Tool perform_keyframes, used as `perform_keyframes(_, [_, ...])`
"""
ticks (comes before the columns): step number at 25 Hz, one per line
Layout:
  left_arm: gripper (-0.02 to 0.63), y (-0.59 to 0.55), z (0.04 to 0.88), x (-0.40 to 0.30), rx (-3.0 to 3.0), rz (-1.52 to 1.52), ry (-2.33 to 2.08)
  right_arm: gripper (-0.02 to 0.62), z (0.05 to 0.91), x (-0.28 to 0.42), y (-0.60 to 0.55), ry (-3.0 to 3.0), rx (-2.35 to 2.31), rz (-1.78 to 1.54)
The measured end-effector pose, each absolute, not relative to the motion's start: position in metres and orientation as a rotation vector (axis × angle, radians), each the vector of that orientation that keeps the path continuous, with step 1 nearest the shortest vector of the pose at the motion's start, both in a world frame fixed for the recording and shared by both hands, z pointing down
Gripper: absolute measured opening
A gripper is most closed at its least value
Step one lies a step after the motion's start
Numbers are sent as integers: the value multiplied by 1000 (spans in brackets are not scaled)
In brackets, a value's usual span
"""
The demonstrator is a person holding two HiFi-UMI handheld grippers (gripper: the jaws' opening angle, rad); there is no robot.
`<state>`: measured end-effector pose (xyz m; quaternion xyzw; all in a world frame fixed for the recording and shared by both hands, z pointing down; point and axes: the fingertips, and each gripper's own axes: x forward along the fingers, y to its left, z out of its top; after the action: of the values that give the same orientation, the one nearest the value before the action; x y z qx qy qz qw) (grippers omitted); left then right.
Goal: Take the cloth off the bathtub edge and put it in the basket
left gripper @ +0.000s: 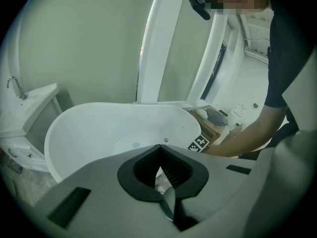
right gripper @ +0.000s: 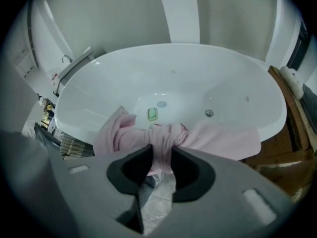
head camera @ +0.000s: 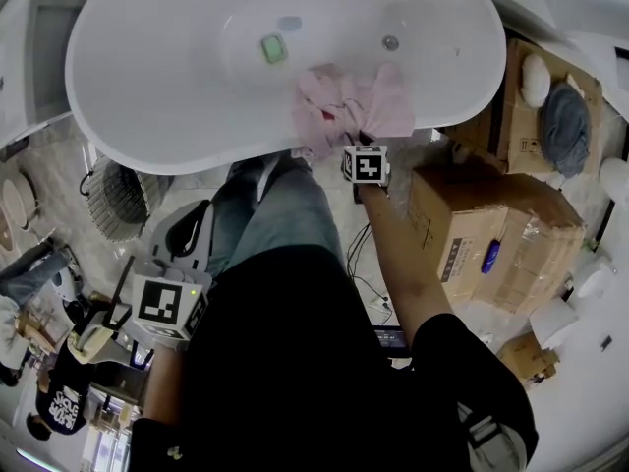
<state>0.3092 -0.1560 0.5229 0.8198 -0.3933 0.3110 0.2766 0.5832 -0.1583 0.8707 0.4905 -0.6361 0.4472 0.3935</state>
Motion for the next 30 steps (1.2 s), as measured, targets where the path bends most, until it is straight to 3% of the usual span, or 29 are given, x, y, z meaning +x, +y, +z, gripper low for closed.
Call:
perform_keyframes(2, [14, -155, 521, 310, 2207, 835, -1058, 98, 870, 576, -156, -1619, 1265, 1162])
perform_keyframes(7, [14, -153, 515, 308, 2212, 816, -1076, 80, 863, 568, -156, -1670, 1268, 1234])
perform_keyframes(23, [14, -143, 504, 286, 2191, 787, -1131, 97, 829, 463, -155, -1904, 958, 1242])
perform_keyframes(25, [14, -140, 505, 282, 2185, 781, -1134, 127, 835, 457, -155, -1894, 928, 1251])
perform_keyframes(26, [14, -139, 507, 280, 2181, 776, -1135, 171, 837, 452, -154, -1898, 896, 1265])
perform_keyframes(28, [14, -137, 510, 277, 2170, 772, -1139, 321, 840, 440, -149, -1907, 818, 1299])
perform_keyframes(29, [14, -137, 511, 275, 2163, 774, -1142, 371, 841, 435, -148, -1908, 793, 1301])
perform_keyframes(30, [14, -136, 511, 273, 2156, 776, -1147, 377, 842, 432, -148, -1904, 784, 1290])
